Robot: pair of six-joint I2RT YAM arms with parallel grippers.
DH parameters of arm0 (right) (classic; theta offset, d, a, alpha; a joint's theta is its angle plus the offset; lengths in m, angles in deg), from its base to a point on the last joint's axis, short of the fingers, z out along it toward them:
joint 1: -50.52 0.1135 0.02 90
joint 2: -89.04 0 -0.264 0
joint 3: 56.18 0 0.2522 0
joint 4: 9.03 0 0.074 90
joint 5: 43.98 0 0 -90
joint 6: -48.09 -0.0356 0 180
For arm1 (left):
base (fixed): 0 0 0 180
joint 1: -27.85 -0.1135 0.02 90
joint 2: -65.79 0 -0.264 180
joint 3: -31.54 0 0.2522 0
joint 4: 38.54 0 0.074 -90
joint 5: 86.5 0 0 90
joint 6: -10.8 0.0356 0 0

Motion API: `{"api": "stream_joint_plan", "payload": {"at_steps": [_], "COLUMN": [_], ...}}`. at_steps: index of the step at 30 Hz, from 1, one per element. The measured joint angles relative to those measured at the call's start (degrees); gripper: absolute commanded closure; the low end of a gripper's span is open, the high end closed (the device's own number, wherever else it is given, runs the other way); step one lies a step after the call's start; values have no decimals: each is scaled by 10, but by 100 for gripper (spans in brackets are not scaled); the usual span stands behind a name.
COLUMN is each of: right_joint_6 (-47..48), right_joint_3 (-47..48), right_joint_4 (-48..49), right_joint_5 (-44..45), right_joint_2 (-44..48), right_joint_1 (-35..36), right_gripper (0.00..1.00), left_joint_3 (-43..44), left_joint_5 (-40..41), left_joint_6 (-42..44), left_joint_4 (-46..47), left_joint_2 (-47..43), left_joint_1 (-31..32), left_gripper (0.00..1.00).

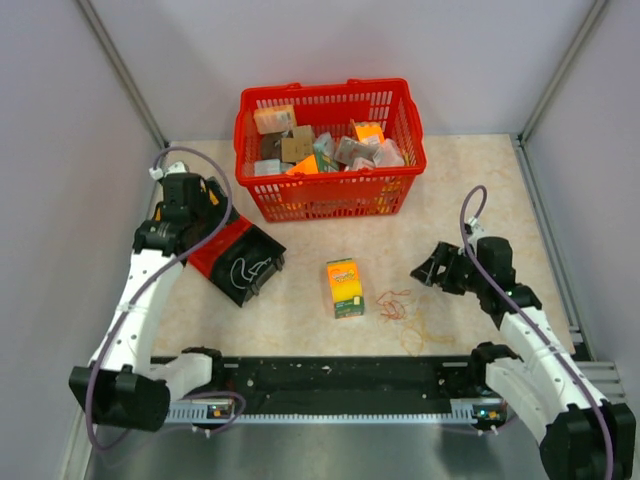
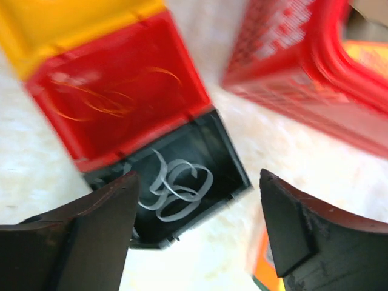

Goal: Untangle the cables

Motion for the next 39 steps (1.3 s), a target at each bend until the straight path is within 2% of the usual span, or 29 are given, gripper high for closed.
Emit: {"api": "stream_joint_plan", "payload": {"at_steps": [5, 8, 11, 13, 15, 17, 19, 23, 28, 32, 33, 34, 35, 36, 39], "right_joint_6": [-42, -54, -71, -81, -91, -98, -104, -117, -131, -134, -134, -133, -133, -131, -122], "right_joint_3": [-4, -21, -46, -54, -57, -57, -57, -56, -56, -56, -56, -56, -56, -56, -56], "right_joint_4": [-30, -41, -59, -73, -81, -86, -90, -108, -128, -137, -137, -137, -138, -138, -138], "right_joint_5": [37, 41, 42, 43, 45, 46, 48, 58, 75, 79, 77, 76, 74, 71, 60], "right_joint_2": [-34, -32, -14, 2, 19, 32, 43, 66, 92, 102, 101, 101, 100, 97, 83], "right_joint_1": [0, 0, 2, 3, 3, 3, 3, 3, 3, 3, 3, 3, 3, 3, 3], "right_gripper": [35, 35, 35, 35, 35, 34, 34, 34, 34, 35, 35, 35, 35, 35, 35], "left_joint_3": [-72, -118, -165, -177, -155, -84, -18, 78, 122, 137, 141, 144, 147, 152, 176], "left_joint_5": [-169, -198, -198, -170, -135, -83, -43, 17, 42, 50, 53, 55, 56, 58, 66], "left_joint_6": [10, 5, -7, -14, -15, -16, -16, -17, -23, -29, -29, -27, -26, -24, -11], "left_joint_4": [45, 104, 183, 219, 232, 225, 212, 172, 139, 125, 122, 119, 115, 113, 91], "left_joint_2": [-85, -122, -129, -94, -29, 90, 188, 321, 389, 421, 428, 433, 438, 441, 446], "left_joint_1": [24, 178, 342, 444, 517, 585, 623, 660, 657, 655, 655, 654, 653, 652, 650], "left_gripper": [33, 34, 26, 26, 30, 33, 34, 31, 39, 57, 67, 84, 96, 100, 100]}}
